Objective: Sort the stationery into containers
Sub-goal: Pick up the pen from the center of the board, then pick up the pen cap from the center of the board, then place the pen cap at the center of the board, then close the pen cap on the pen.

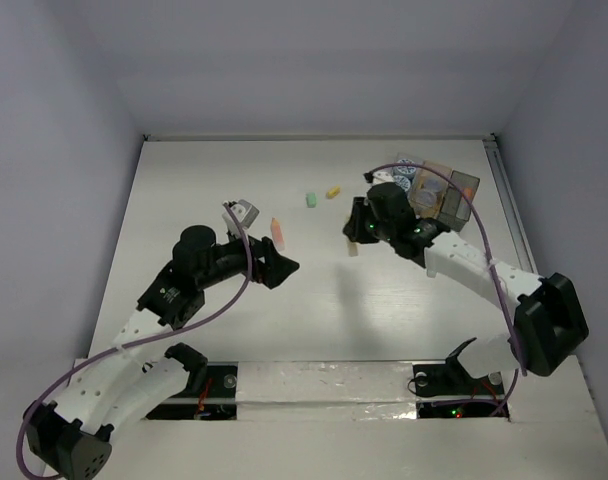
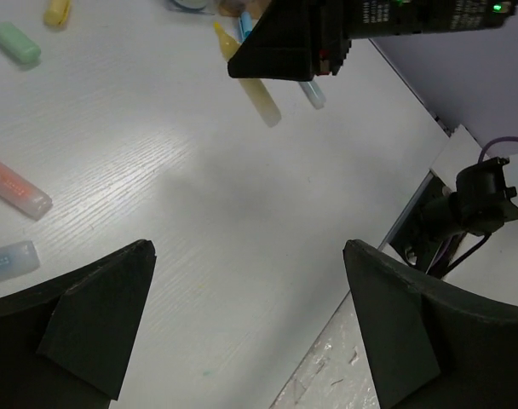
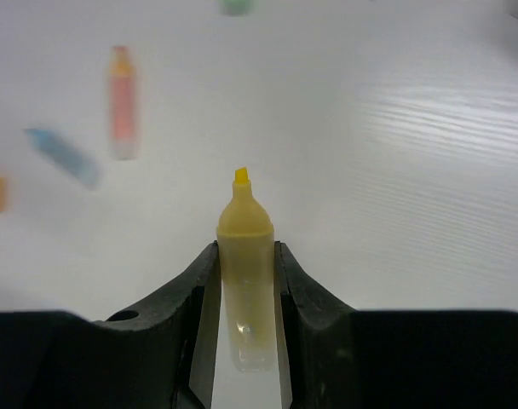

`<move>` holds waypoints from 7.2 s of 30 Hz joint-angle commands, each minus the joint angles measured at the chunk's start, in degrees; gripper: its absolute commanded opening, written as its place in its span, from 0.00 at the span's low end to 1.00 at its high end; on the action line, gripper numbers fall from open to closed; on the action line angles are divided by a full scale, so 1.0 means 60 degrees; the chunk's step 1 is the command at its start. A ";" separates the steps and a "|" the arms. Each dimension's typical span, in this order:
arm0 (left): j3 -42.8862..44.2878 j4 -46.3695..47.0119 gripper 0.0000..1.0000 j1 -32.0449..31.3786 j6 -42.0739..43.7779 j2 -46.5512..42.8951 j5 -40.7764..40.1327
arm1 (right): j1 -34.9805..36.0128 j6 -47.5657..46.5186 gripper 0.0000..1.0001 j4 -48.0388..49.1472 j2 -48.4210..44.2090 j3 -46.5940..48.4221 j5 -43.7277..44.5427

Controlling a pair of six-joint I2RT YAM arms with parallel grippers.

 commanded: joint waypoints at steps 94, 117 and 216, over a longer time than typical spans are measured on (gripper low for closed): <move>0.0398 0.0123 0.00 0.0557 0.0309 -0.0946 -0.1535 | -0.1000 0.1528 0.67 0.0247 0.8697 0.8259 -0.0545; 0.0384 0.0196 0.00 0.0483 0.0309 -0.1063 -0.1535 | -0.0592 -0.1473 0.06 0.0159 0.4439 0.3186 -0.2607; 0.0296 0.0313 0.00 0.1128 0.0192 -0.0960 -0.1184 | 0.0523 0.0400 0.91 0.0963 0.0318 -0.1861 -0.2023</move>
